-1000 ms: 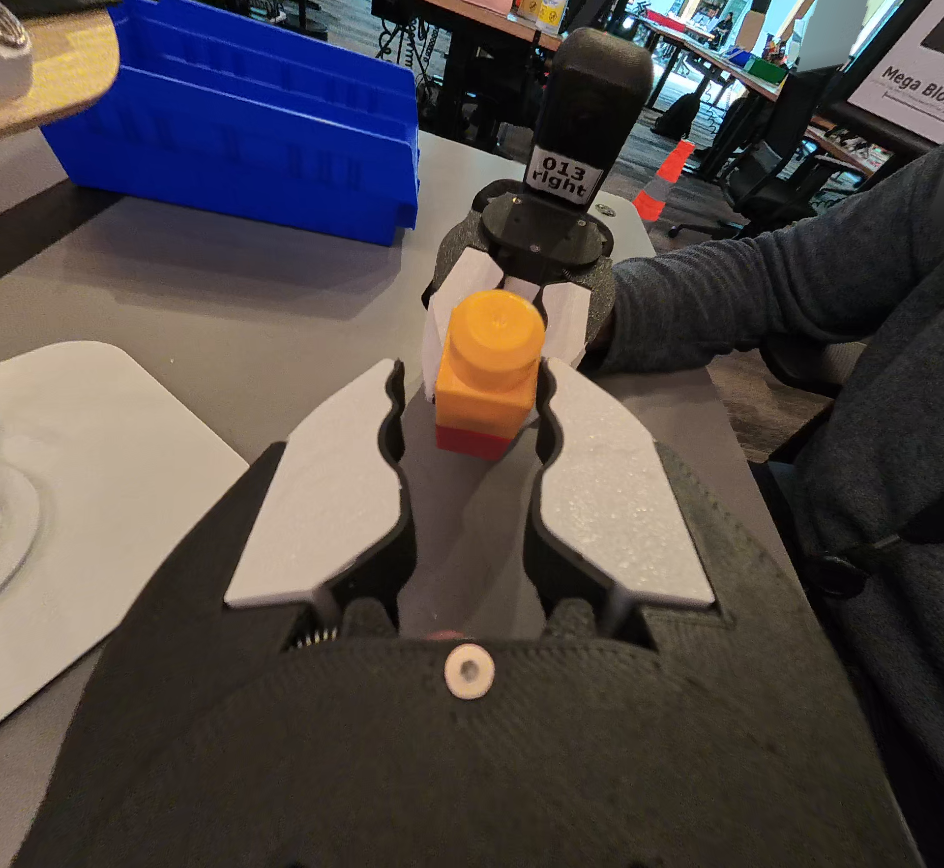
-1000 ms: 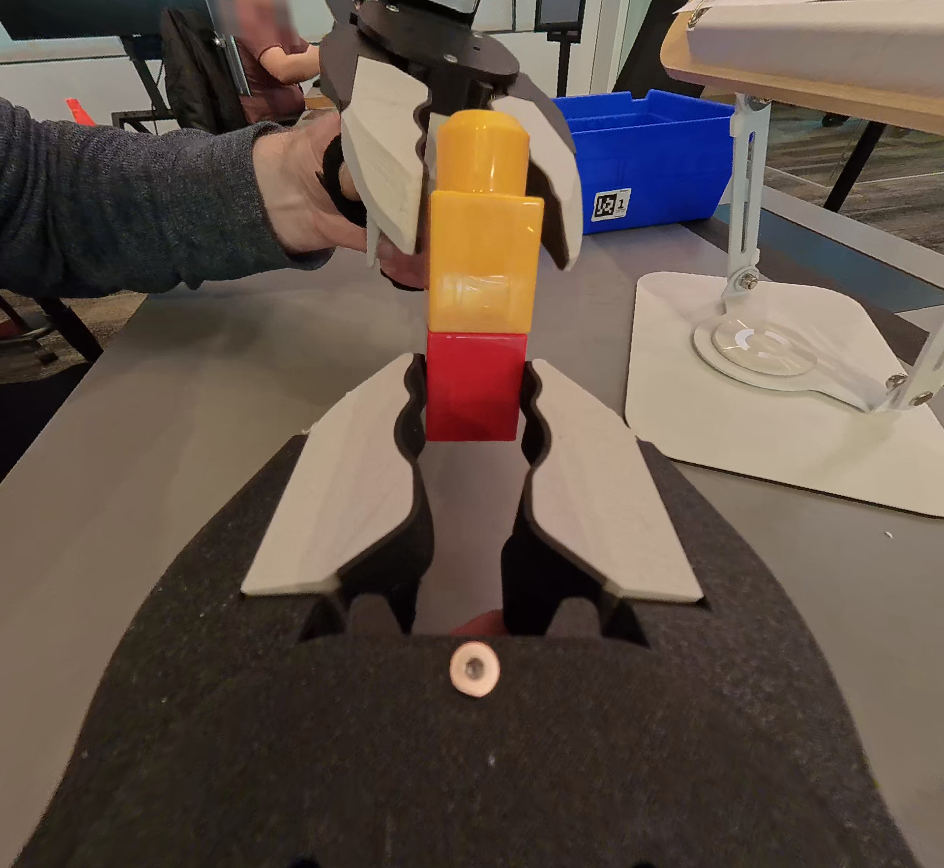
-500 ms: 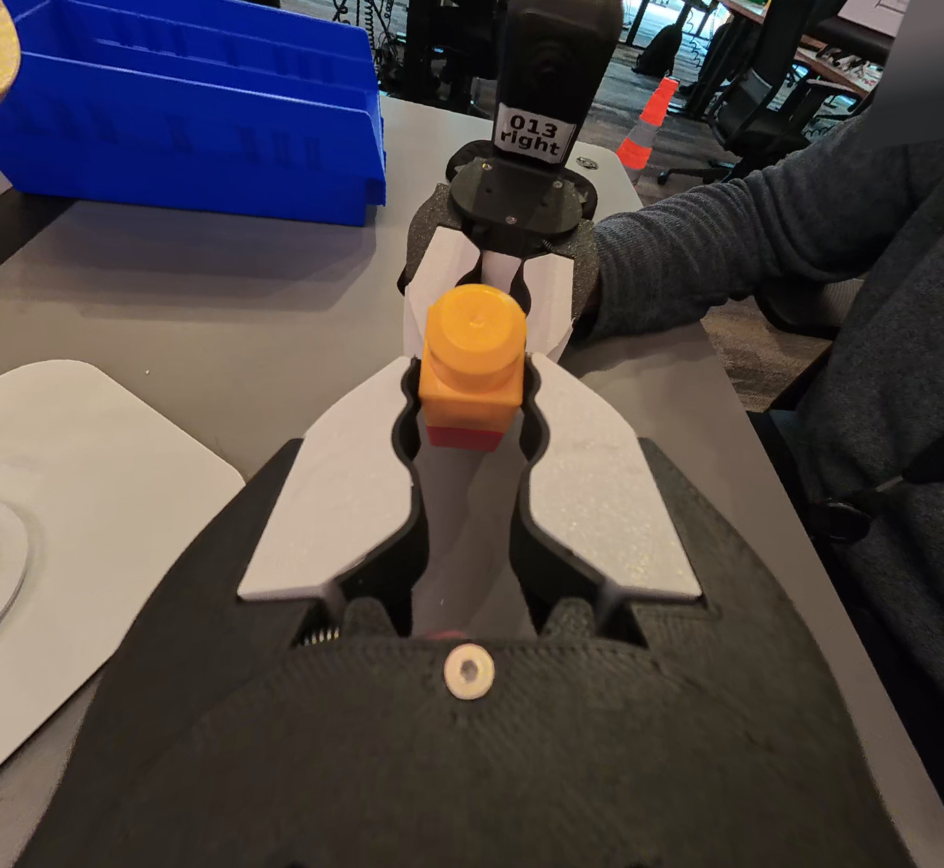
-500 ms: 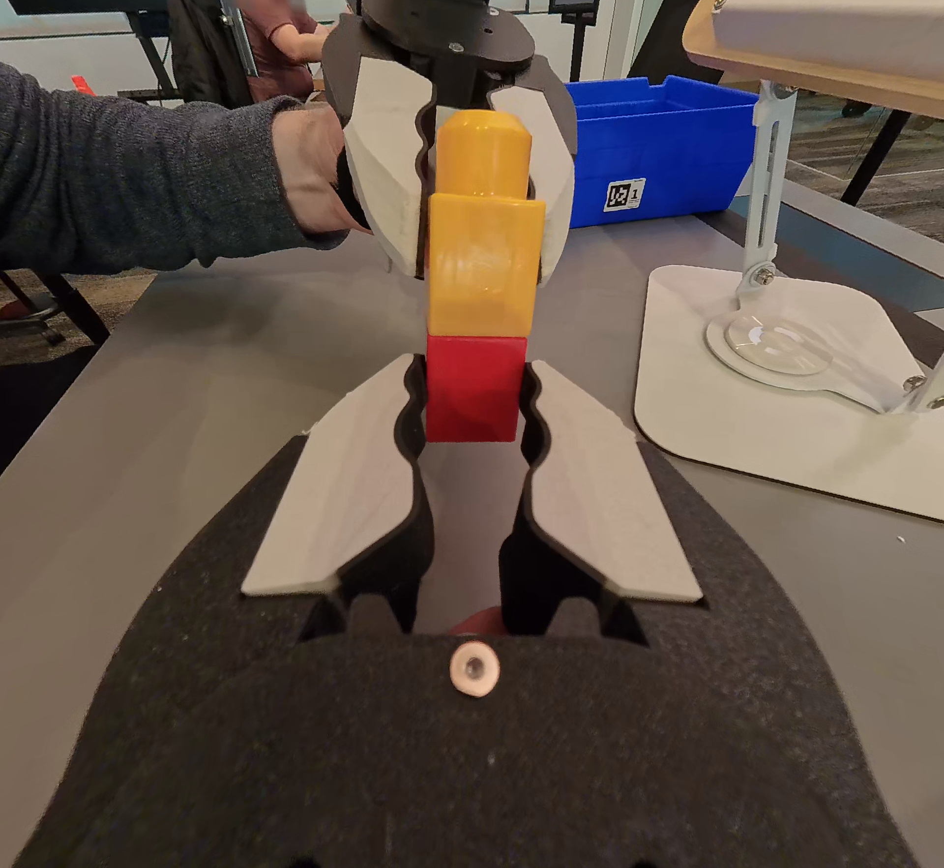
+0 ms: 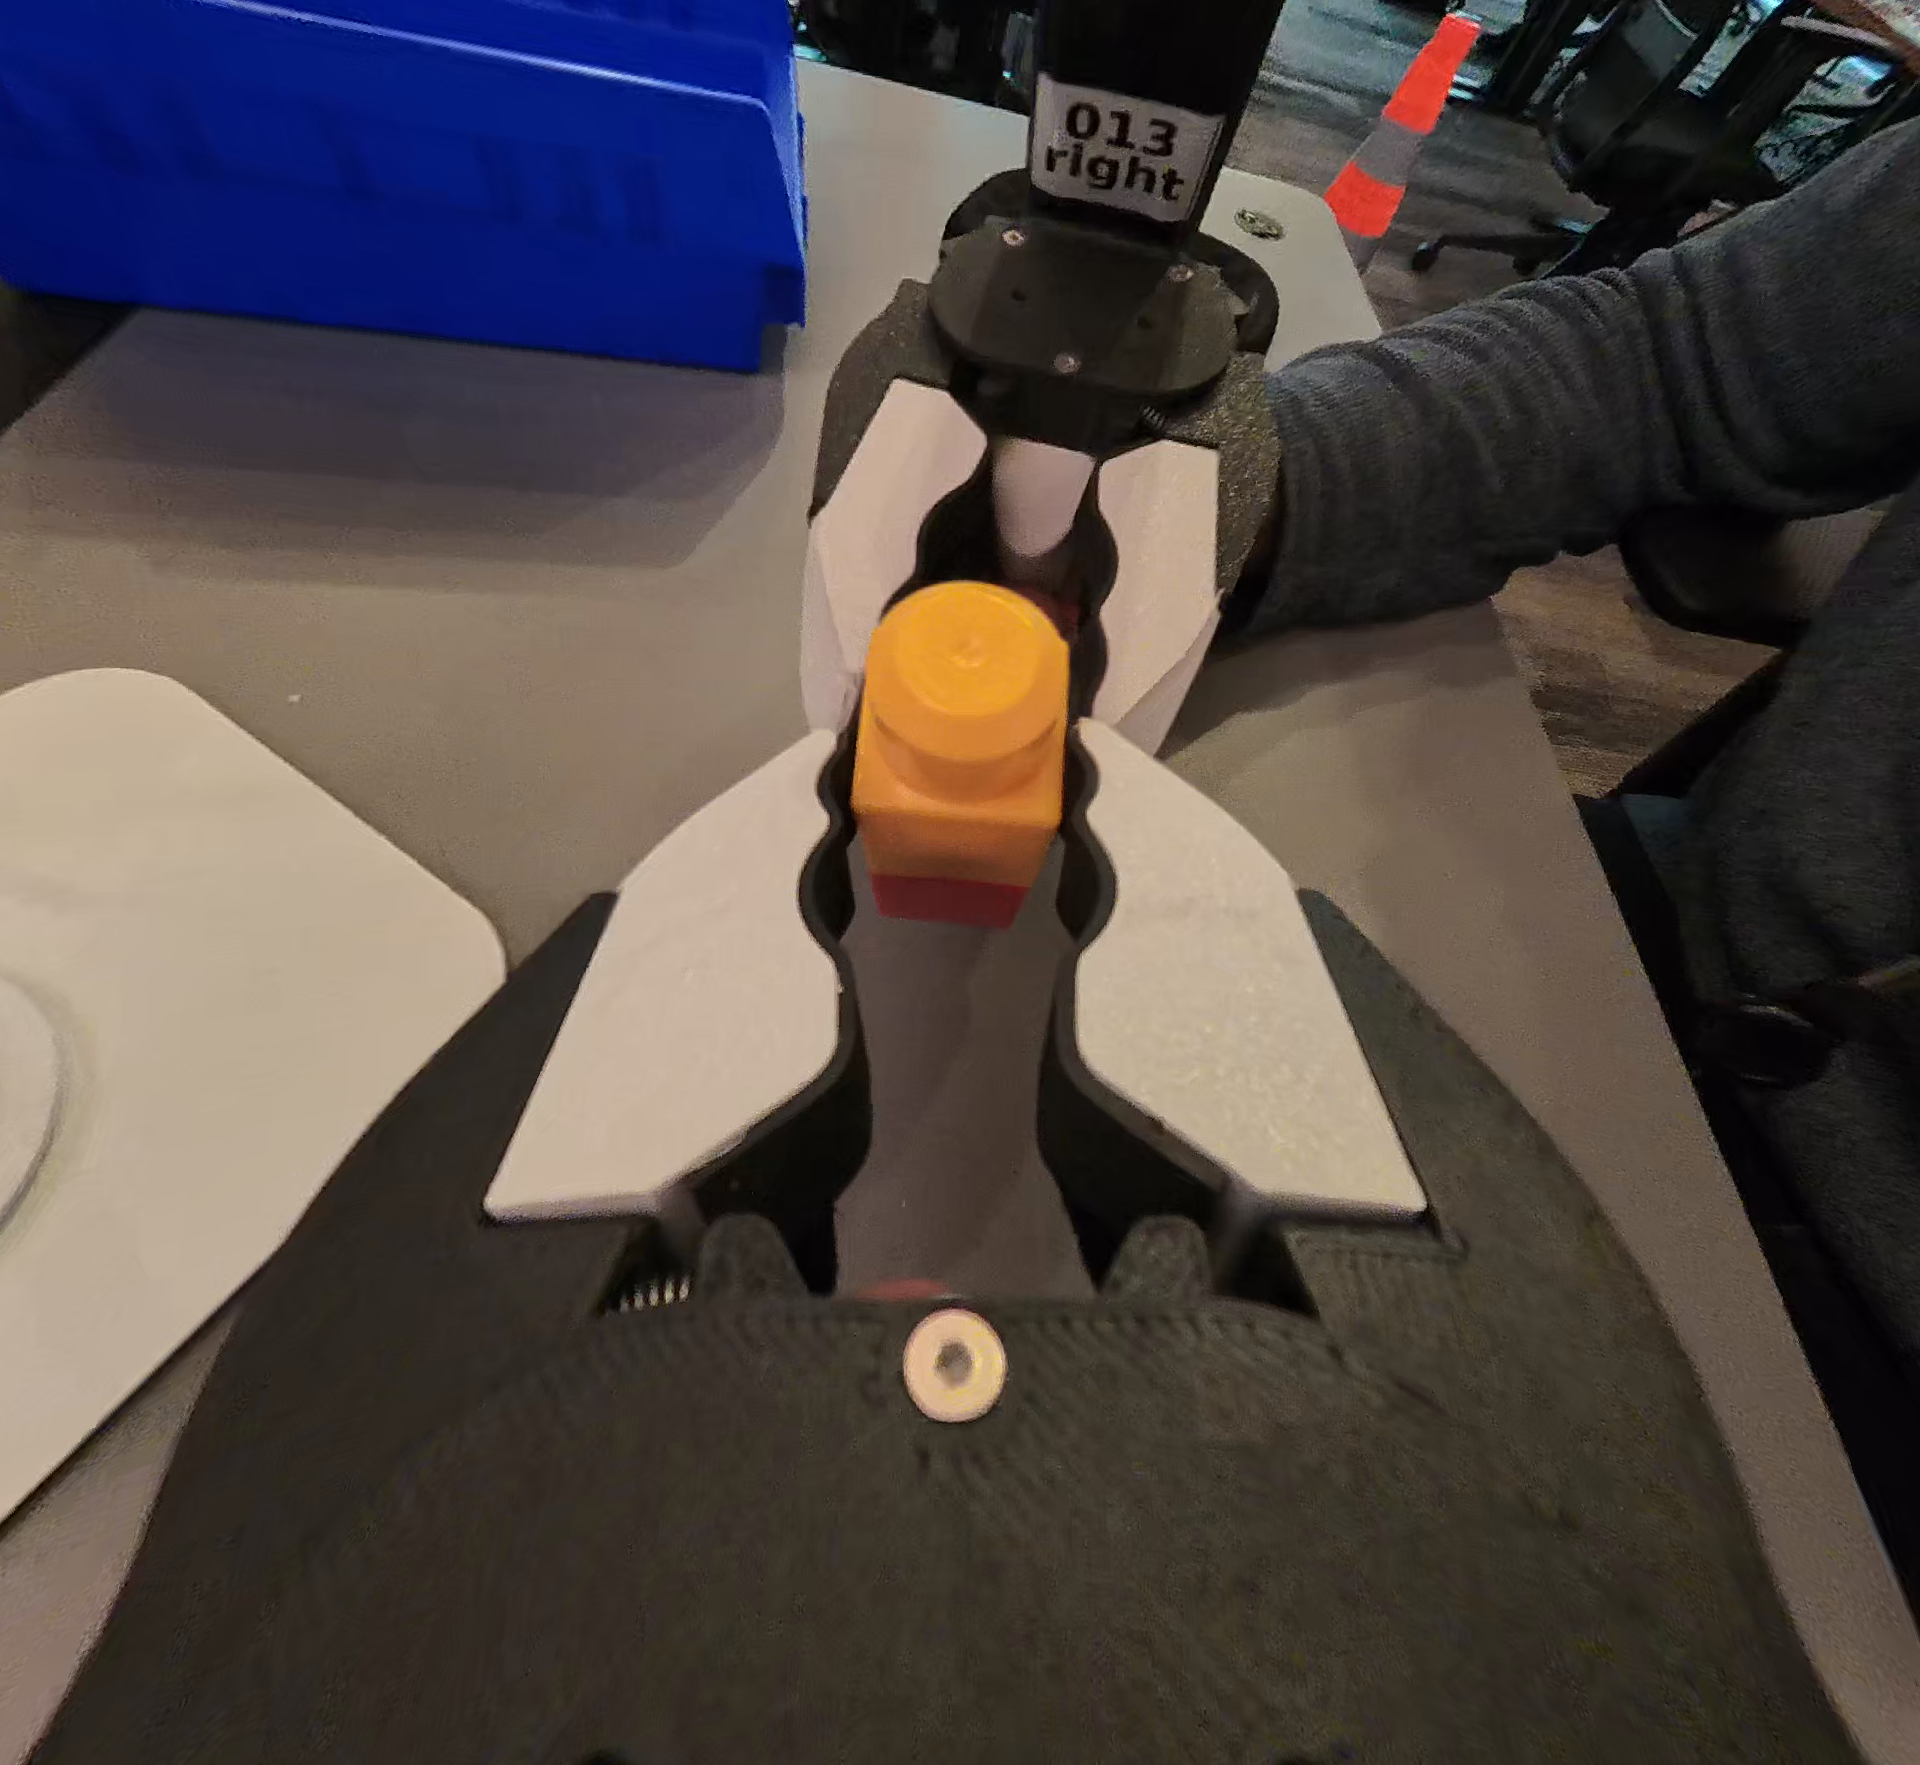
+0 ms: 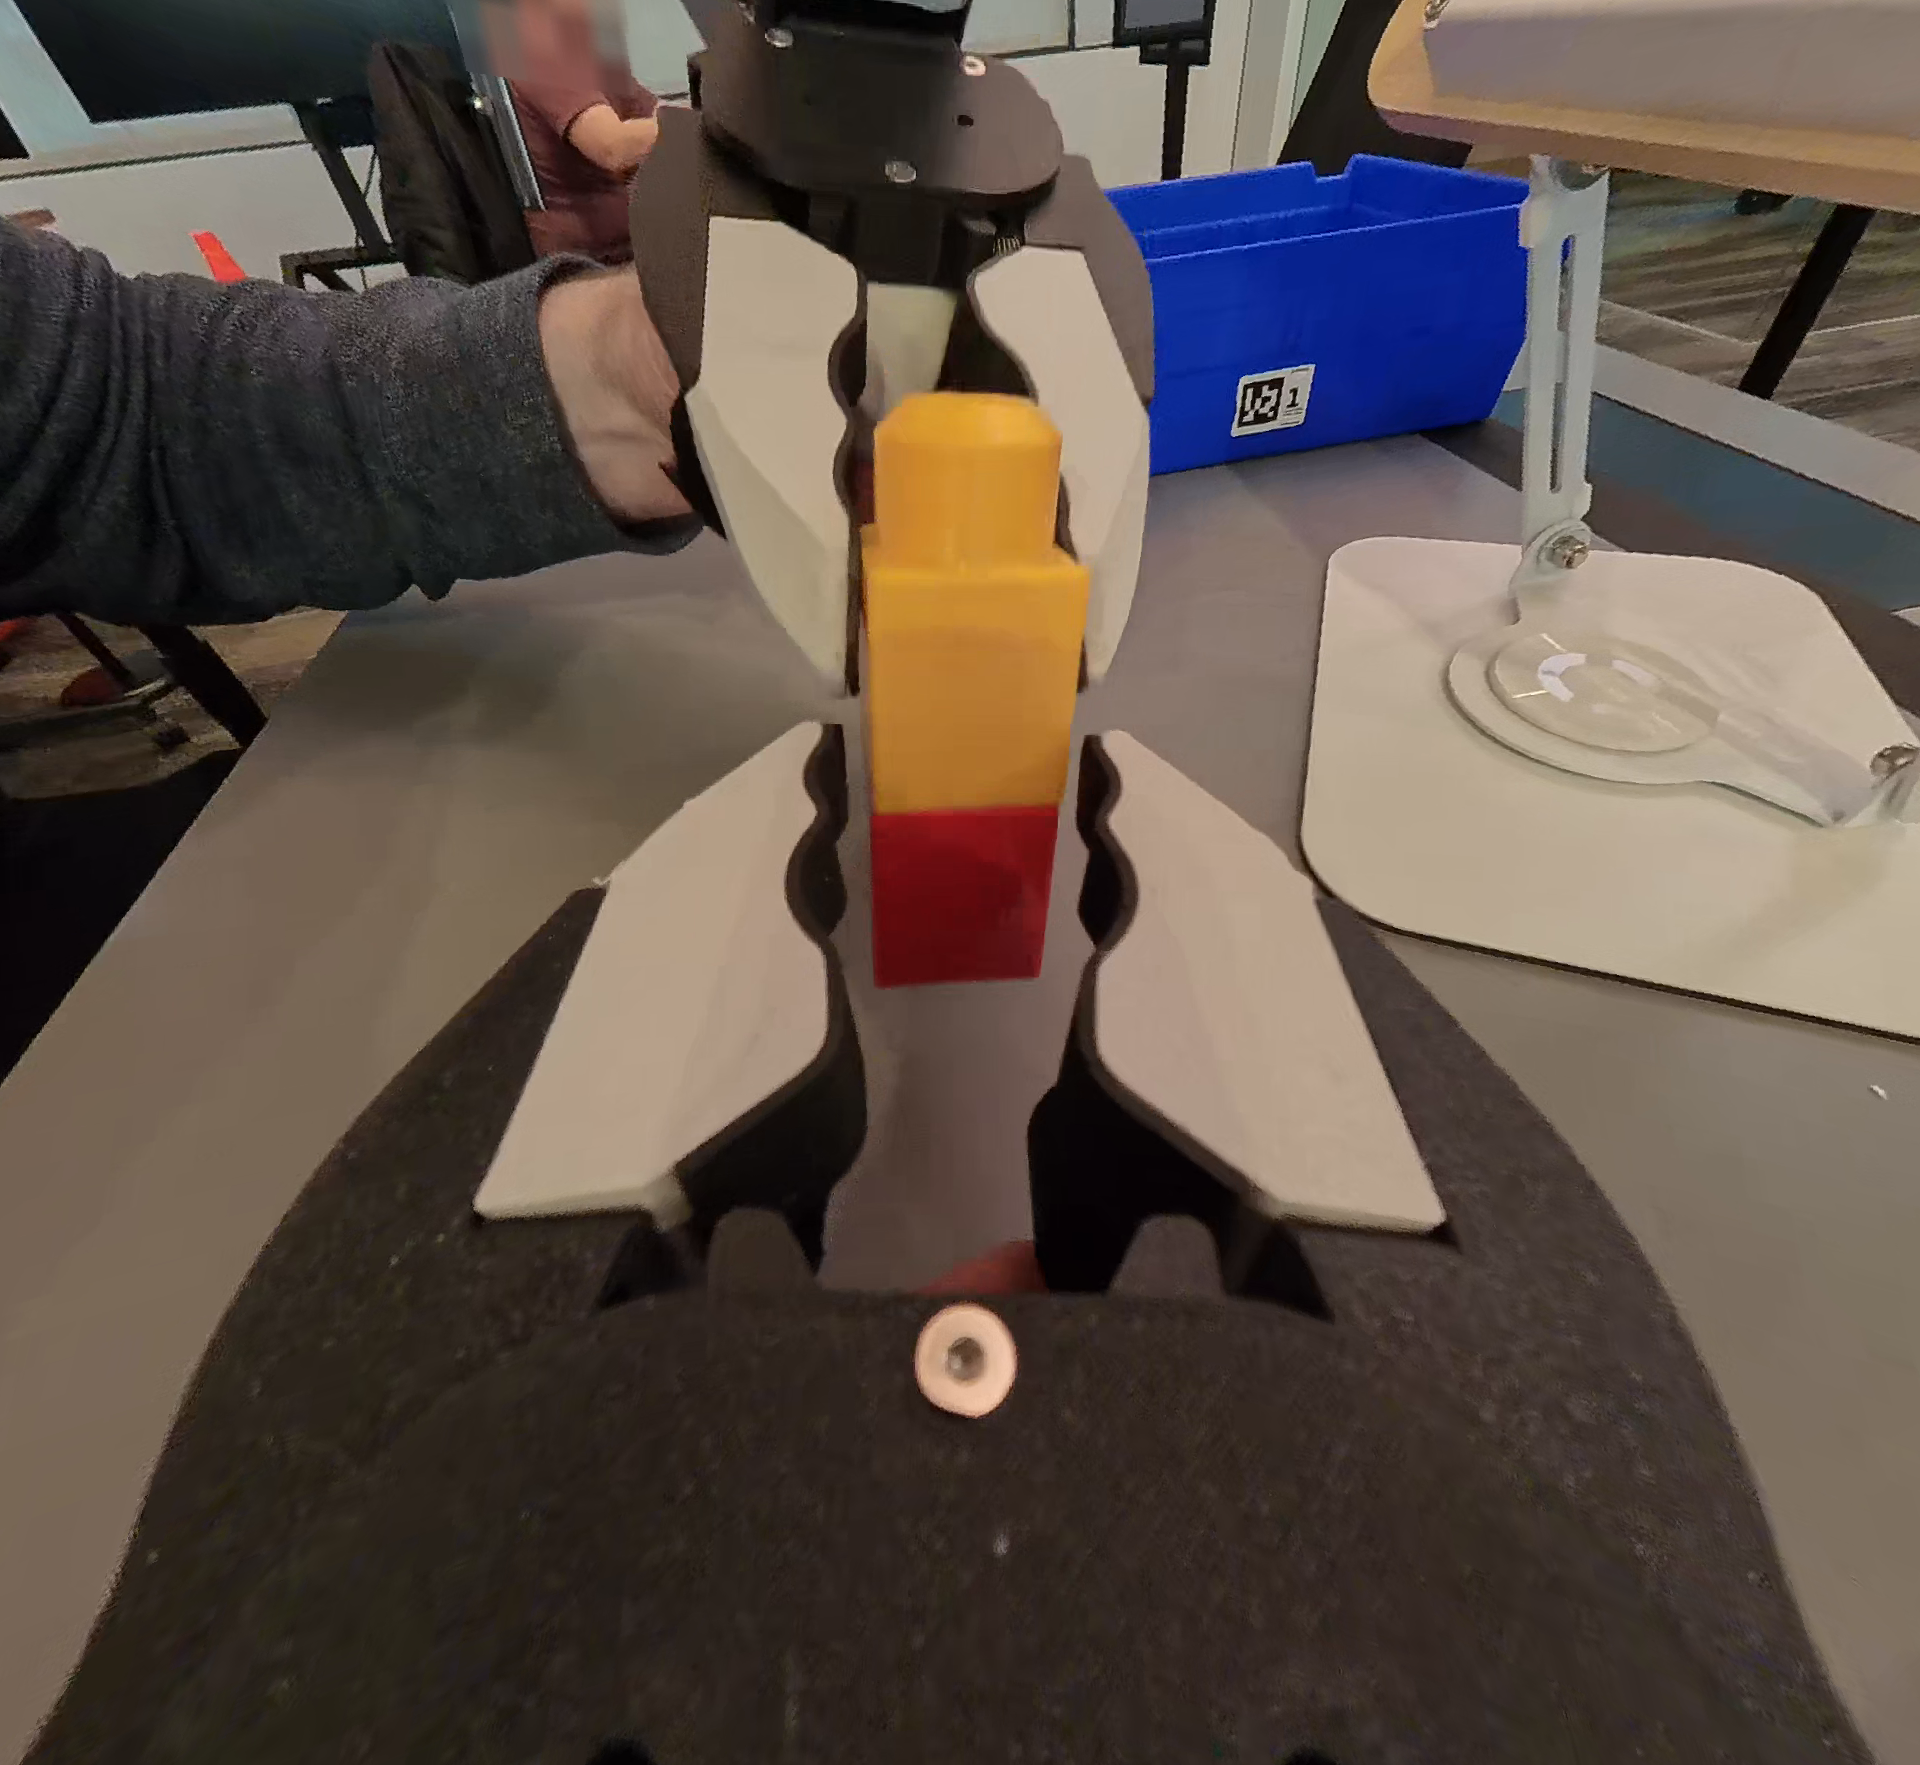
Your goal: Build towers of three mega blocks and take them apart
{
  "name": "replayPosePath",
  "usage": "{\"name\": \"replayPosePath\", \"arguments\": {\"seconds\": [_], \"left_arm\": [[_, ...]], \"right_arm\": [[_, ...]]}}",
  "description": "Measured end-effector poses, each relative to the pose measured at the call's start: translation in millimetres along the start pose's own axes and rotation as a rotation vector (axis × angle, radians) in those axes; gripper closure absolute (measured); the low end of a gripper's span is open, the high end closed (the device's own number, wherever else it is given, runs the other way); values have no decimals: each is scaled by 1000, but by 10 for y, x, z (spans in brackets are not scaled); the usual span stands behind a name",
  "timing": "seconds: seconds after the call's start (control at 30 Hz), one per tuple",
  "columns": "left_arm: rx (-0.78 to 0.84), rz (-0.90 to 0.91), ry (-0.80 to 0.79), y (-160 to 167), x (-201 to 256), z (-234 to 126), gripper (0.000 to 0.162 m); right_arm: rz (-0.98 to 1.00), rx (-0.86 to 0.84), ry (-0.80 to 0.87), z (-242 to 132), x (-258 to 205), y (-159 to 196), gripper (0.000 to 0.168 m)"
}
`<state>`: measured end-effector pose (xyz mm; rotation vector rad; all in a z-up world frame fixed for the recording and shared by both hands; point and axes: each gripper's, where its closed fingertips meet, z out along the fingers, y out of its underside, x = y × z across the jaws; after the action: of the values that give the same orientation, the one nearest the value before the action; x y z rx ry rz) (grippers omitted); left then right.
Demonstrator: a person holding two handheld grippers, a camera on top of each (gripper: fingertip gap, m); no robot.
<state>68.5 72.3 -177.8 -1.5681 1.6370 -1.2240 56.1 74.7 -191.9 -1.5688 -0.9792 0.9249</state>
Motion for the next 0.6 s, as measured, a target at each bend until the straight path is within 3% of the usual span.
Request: {"name": "replayPosePath", "arguments": {"seconds": [0.2,0.53,0.6], "left_arm": [[42,-23,16,-77,39,1,125],[121,-116,53,-7,32,58,106],[124,-116,61,-8,51,124,116]], "right_arm": [[-10,25,4,-21,-26,-70,132],[120,208,-3,-177,75,-303,133],[114,208,-10,-158,47,-304,133]]}}
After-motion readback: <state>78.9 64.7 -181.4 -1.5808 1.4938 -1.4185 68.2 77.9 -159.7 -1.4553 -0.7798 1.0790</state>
